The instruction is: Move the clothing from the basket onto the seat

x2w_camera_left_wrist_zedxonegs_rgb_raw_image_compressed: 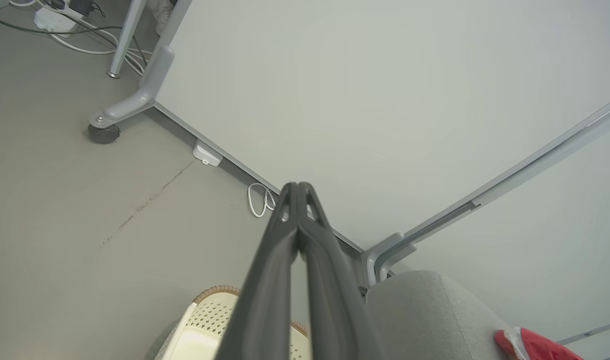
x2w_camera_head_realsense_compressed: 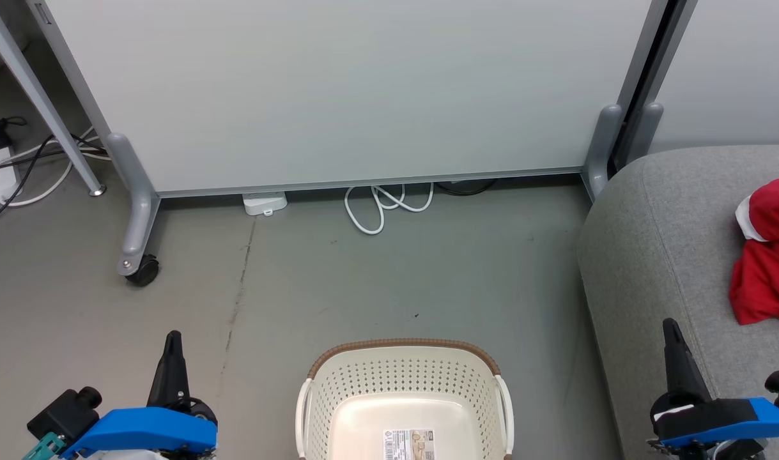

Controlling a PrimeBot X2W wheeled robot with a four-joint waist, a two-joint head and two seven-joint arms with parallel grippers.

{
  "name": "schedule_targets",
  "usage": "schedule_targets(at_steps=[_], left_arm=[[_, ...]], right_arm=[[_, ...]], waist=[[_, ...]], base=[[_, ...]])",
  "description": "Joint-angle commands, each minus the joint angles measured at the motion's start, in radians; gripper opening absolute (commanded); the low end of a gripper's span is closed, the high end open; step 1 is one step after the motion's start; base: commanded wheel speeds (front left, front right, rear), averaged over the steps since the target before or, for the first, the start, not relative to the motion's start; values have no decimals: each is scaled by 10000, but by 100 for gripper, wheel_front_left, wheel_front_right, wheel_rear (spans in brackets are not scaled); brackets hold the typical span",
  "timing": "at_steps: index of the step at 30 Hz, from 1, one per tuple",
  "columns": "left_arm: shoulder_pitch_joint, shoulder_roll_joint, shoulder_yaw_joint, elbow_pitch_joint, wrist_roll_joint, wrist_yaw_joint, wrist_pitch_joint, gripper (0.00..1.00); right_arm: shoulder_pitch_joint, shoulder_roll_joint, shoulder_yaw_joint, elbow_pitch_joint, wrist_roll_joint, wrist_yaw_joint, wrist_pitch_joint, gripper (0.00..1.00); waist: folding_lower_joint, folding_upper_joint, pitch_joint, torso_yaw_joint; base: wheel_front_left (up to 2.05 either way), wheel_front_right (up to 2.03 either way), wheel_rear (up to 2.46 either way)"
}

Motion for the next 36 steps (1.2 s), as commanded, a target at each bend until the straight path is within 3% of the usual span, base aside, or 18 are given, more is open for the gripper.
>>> schedule_targets(at_steps=[1,36], left_arm=[[-285,24,94,-175,-387,-39,87,0],[-541,-57,531,-403,-4227,-73,1076,0]], right_arm=[[-287,-65,-2,-153,391,4,83,0],[-541,-88,-3,-192,4232,5,1089,0]], waist=[[0,-1,-2,-16],[0,-1,-38,-327]], base=[[0,0,0],[0,0,0]])
